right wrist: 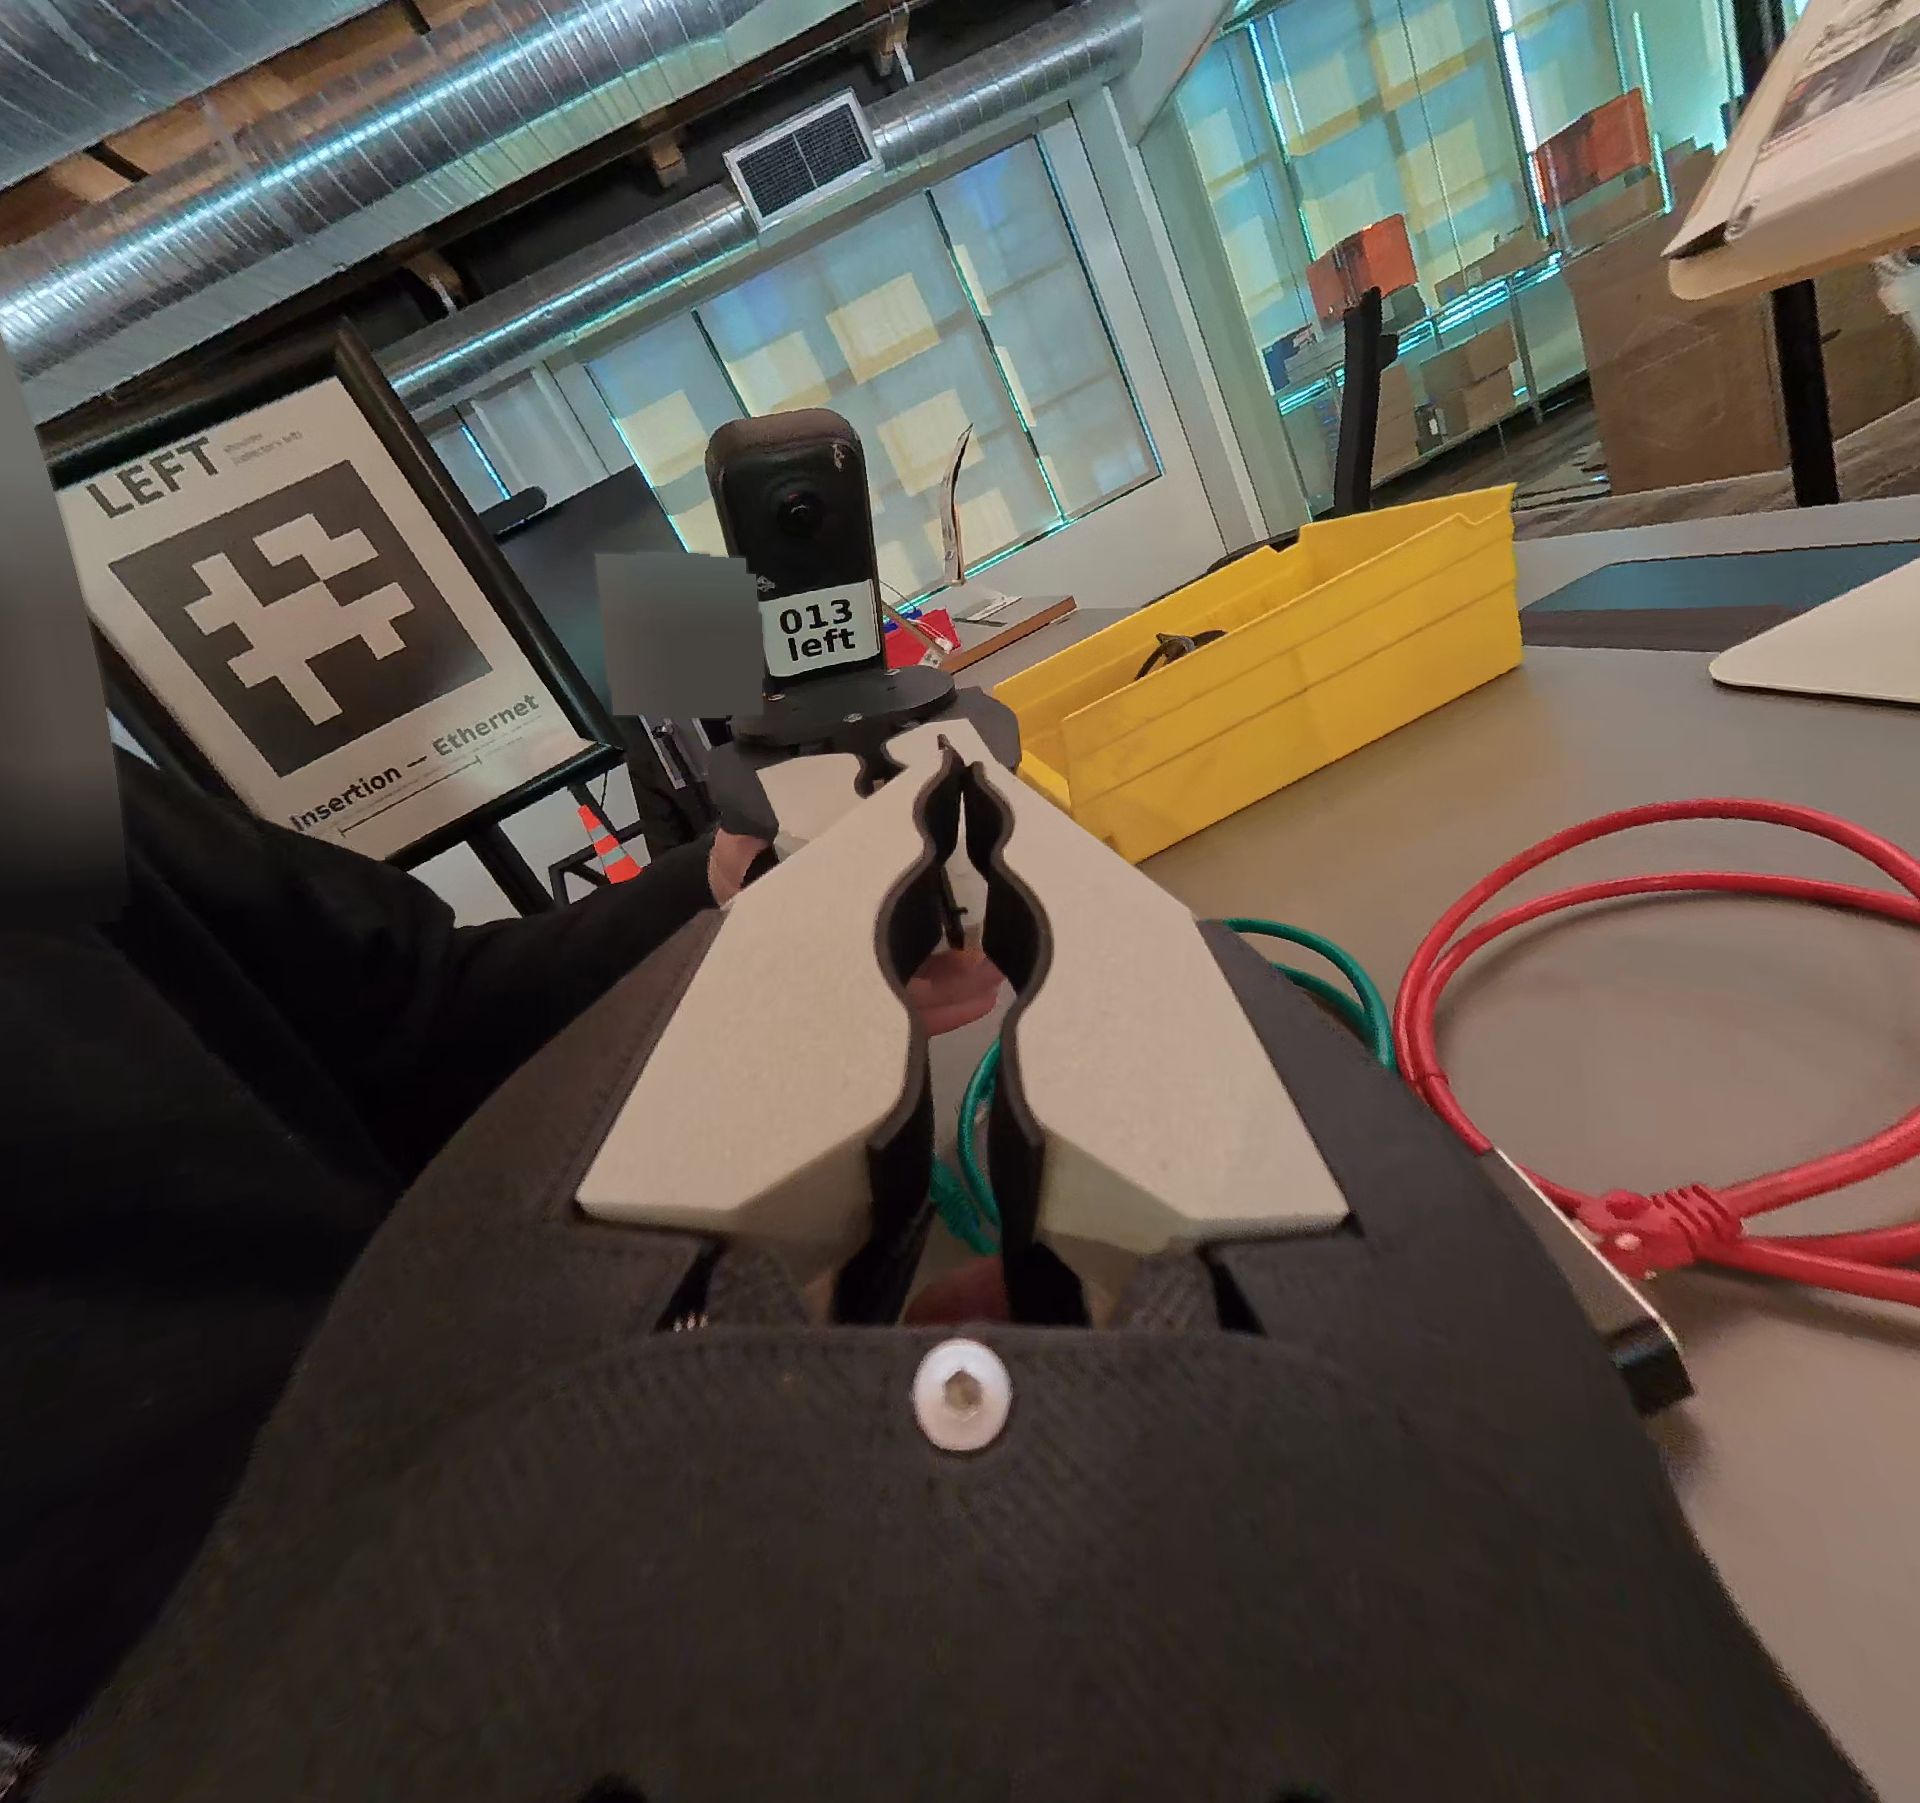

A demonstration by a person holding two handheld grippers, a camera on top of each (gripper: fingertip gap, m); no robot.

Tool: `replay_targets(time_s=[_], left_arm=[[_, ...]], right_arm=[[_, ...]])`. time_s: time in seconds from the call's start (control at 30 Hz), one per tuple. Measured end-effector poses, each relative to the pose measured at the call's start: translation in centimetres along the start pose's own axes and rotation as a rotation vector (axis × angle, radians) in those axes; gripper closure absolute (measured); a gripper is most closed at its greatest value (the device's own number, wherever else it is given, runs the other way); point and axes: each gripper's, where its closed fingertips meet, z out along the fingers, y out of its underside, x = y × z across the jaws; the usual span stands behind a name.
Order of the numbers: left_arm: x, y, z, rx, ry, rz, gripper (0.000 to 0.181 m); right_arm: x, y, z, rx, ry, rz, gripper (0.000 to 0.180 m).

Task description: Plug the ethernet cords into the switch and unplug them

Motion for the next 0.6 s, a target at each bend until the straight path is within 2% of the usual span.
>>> replay_targets(time_s=[0.1, 0.17, 0.33, 0.47, 0.6], left_arm=[[0.2, 1.5, -0.4, -0.104, -0.011, 0.027, 0.178], [0.0, 1.6, -0.7, -0.109, -0.047, 0.047, 0.178], [-1.2, 0.4, -1.9, -0.001, -0.112, -0.012, 0.172], [-1.2, -1.6, -3.1, 0.159, -0.127, -0.035, 0.162], [-1.6, -1.1, -3.1, 0.15, -0.167, -0.032, 0.157]], right_arm=[[0.1, -0.7, 0.4, 0.038, 0.006, -0.001, 0.18], [0.2, -1.1, 0.4, 0.048, 0.002, 0.003, 0.18], [0.1, -0.9, 1.3, 0.042, -0.025, 0.028, 0.18], [-0.4, -0.4, 2.2, 0.028, -0.054, 0.039, 0.18], [-0.5, -0.3, 2.8, 0.032, -0.081, 0.073, 0.18]])
